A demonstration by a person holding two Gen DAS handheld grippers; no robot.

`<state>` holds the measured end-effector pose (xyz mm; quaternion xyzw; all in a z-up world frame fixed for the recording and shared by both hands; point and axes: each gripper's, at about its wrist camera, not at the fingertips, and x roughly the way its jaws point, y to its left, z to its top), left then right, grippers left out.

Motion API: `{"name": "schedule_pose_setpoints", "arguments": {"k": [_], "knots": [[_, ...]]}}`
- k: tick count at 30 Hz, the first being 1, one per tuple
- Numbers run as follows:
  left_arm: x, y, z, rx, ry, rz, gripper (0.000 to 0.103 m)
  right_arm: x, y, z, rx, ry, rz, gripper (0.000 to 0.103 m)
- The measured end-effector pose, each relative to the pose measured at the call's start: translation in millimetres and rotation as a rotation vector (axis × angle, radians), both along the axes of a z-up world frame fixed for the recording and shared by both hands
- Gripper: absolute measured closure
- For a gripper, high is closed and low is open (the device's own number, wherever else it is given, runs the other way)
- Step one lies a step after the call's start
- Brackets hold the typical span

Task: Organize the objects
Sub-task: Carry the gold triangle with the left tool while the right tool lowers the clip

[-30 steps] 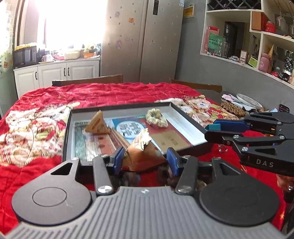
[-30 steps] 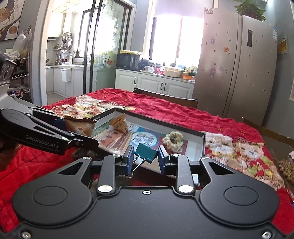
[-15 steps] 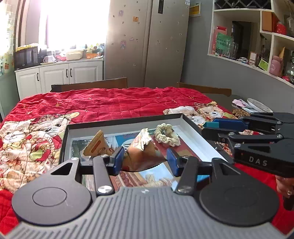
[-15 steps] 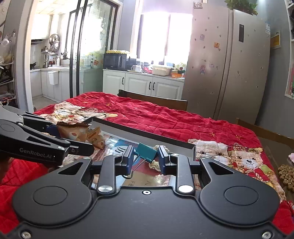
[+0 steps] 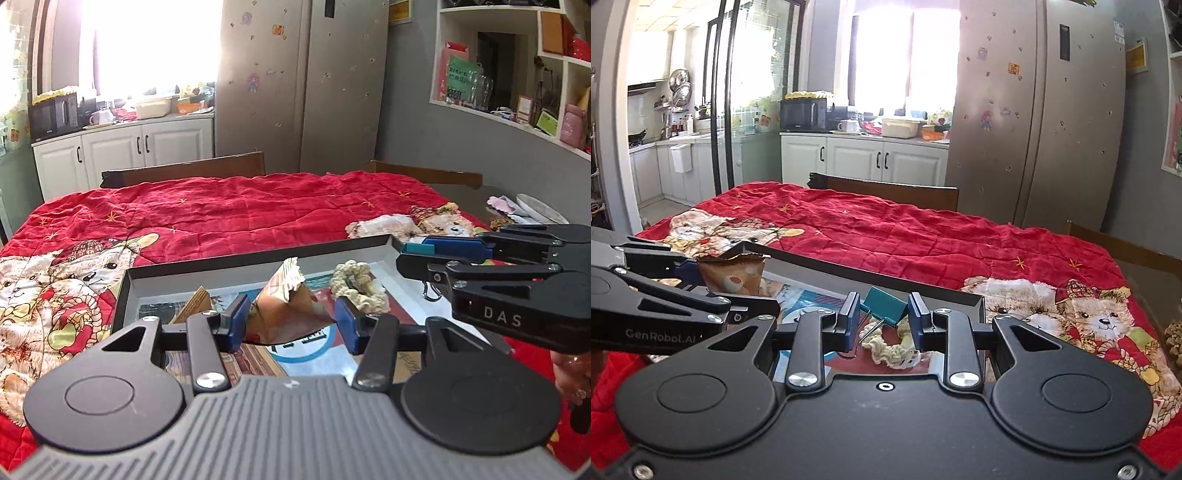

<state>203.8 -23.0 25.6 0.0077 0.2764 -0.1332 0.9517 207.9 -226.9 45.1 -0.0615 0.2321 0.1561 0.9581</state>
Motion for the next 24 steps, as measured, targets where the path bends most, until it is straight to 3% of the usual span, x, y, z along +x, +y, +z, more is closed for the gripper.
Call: {"name": "schedule_pose_setpoints", "arguments": {"k": [13,24], "knots": [[38.7,-8.2,-21.7,0.035,0.06,0.017,0.049,51.9,8.2,-25.7,-0.008,0.084,-0.052,0.076],[50.0,-12.8,-30.0,0.052,0.077,0.018,0.049,65.0,11.5,-37.3,-0.018,0.115,-0.064,0.076]]}}
